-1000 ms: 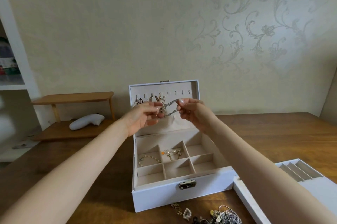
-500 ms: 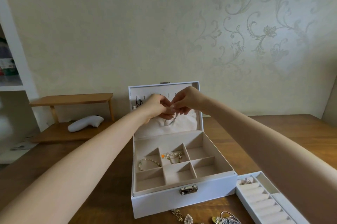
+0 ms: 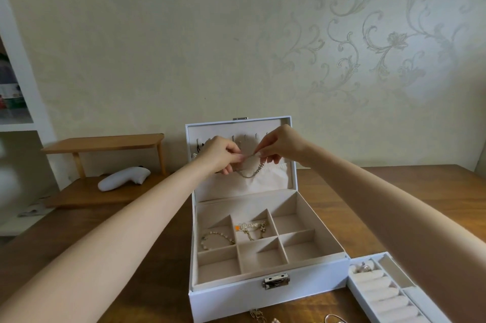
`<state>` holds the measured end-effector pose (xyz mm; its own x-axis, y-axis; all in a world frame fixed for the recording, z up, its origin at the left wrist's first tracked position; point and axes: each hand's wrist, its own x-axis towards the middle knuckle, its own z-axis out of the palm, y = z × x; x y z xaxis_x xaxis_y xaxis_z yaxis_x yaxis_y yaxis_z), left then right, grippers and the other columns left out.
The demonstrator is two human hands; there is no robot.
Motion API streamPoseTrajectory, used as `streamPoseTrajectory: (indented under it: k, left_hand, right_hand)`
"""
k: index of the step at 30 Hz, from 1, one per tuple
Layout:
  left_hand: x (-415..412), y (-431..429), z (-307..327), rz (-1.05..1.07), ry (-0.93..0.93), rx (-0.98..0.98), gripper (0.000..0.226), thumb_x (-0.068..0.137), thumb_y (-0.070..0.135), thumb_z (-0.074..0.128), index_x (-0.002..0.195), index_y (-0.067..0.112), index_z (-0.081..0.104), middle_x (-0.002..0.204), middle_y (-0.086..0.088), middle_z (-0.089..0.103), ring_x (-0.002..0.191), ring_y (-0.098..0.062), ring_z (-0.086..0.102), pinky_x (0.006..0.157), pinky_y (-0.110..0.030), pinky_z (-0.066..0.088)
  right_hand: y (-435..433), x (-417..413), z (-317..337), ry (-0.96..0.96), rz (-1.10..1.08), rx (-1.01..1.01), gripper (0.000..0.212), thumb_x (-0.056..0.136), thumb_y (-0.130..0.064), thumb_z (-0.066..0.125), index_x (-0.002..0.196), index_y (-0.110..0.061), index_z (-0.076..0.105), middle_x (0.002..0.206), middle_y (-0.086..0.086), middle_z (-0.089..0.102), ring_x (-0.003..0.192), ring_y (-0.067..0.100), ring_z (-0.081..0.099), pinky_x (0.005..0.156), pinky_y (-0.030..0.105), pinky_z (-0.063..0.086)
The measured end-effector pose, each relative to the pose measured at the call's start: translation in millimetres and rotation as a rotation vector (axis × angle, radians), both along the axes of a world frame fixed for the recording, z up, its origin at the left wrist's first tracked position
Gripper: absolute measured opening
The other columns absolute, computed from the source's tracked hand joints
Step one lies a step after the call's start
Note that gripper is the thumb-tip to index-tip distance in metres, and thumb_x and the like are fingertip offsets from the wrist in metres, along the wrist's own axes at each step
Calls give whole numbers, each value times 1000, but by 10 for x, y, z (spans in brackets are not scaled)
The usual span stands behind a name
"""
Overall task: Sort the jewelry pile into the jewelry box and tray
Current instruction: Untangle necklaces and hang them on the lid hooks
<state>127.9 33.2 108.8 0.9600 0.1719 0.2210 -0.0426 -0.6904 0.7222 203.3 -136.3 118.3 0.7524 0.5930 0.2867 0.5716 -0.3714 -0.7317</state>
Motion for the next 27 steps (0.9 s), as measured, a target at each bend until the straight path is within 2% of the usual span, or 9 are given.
streamPoseTrajectory:
  k: [4,8,11,13,15,17,18,21,27]
  left_hand:
    - [-25,-70,38,-198,109,-334,37,87,5,64,121,12,51,88,-6,62,47,-3,52,44,-15,44]
    - [20,-92,28,-146,74,-366,24,84,4,68,104,3,56,80,-8,67,55,-7,62,51,-17,51]
    - [29,-95,13,-85,-20,-309,8,85,3,66,90,1,60,76,-12,67,56,-13,64,57,-23,57]
    - [39,-131,23,-43,-86,-257,3,87,0,62,87,-2,60,72,-13,63,56,-18,60,53,-21,55]
    - [79,-167,15,31,-152,-219,9,89,-4,57,83,2,57,68,-11,57,53,-19,55,46,-20,52]
    - [151,-180,-21,156,-263,-142,18,88,2,61,74,10,53,66,-5,57,55,-19,56,52,-31,53]
    - [174,-187,-38,243,-329,-66,18,86,9,65,72,12,53,65,-1,57,58,-18,55,52,-31,48]
    - [175,-262,-47,410,-488,100,16,85,16,65,75,10,54,66,0,55,62,-17,48,47,-27,27]
    - [253,-297,-17,492,-523,346,10,90,7,50,83,7,58,83,-11,65,73,-27,52,56,-31,26]
  right_hand:
    - [57,-53,21,2,23,-15,9,77,2,71,85,1,74,61,7,66,47,5,57,47,15,45]
    - [118,-63,77,-21,19,14,9,77,4,70,83,-1,73,54,1,64,42,2,55,45,15,45]
    - [115,-35,68,-2,-10,58,10,79,5,70,83,-4,69,61,8,65,48,10,61,46,17,47]
    - [112,-19,28,-8,-39,57,12,78,7,68,79,-5,69,63,10,66,48,10,61,46,17,47]
    - [121,-2,-21,-26,-92,70,11,76,7,68,77,-4,70,61,8,65,44,5,57,44,16,45]
    - [153,11,-67,-29,-172,167,4,76,4,69,79,2,70,60,8,64,41,4,53,43,15,42]
    - [182,14,-86,-36,-219,231,3,76,2,70,79,4,70,60,8,64,43,6,52,43,15,42]
    - [311,-24,-125,-56,-319,372,4,76,0,69,72,-2,69,62,4,64,52,8,55,47,16,44]
    - [493,43,-156,-103,-452,444,9,72,-3,63,71,-11,66,69,0,67,71,20,64,67,33,53]
